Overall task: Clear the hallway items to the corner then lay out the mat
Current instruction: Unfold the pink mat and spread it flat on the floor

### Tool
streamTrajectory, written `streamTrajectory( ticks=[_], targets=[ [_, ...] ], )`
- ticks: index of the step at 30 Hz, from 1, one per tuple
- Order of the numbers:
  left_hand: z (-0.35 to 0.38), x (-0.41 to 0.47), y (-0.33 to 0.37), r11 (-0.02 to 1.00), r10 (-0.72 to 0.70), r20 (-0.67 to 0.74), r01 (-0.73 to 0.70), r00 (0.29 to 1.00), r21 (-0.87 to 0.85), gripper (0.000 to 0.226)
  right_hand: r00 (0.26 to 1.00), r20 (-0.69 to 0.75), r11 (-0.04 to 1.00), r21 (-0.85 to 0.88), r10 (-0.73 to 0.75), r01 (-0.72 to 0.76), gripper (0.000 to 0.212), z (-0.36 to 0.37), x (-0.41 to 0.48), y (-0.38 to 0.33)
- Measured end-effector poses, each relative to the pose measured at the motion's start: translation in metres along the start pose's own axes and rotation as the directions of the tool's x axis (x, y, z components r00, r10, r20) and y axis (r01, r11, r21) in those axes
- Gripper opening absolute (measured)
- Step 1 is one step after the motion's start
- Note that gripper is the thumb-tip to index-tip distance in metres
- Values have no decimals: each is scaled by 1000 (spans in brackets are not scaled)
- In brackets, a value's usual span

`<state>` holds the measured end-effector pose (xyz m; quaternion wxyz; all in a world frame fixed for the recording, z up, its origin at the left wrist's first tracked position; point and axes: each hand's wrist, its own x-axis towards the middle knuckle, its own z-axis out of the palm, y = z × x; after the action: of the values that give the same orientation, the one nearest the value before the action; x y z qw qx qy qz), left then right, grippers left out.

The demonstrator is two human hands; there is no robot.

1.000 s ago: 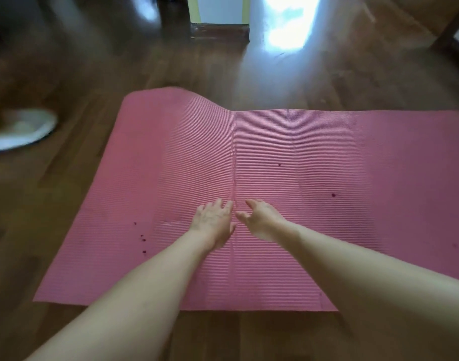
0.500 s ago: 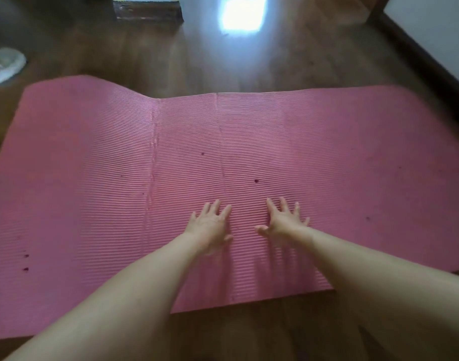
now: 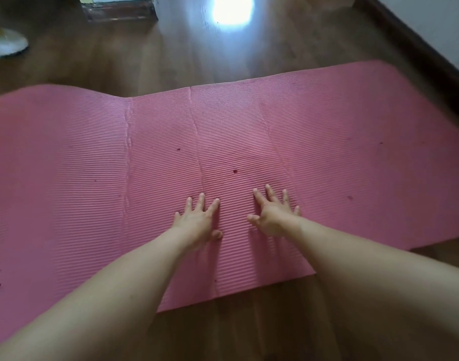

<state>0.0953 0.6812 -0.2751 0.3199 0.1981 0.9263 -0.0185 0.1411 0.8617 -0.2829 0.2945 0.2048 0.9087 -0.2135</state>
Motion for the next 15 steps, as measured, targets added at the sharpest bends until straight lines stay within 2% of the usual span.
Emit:
streamTrajectory(
  ticks=[4, 9, 12, 15],
  targets=[
    [-10, -8, -3, 1000, 17, -17, -17, 1000, 17, 82, 1000, -19, 999, -25, -22, 22, 77, -4, -10, -23],
    [-24, -53, -39, 999, -17, -144, 22, 989, 34, 73, 992, -2, 991, -40, -127, 127, 75, 4, -32, -80],
    [-34, -91, -84, 991, -123, -201, 131, 972, 25, 71, 970, 16, 967, -75, -242, 243, 73, 12, -54, -136],
    [-40, -127, -137, 957, -290, -241, 288, 926, -46, 71, 932, 45, 928, -94, -358, 361, 72, 21, -81, -195]
  ],
)
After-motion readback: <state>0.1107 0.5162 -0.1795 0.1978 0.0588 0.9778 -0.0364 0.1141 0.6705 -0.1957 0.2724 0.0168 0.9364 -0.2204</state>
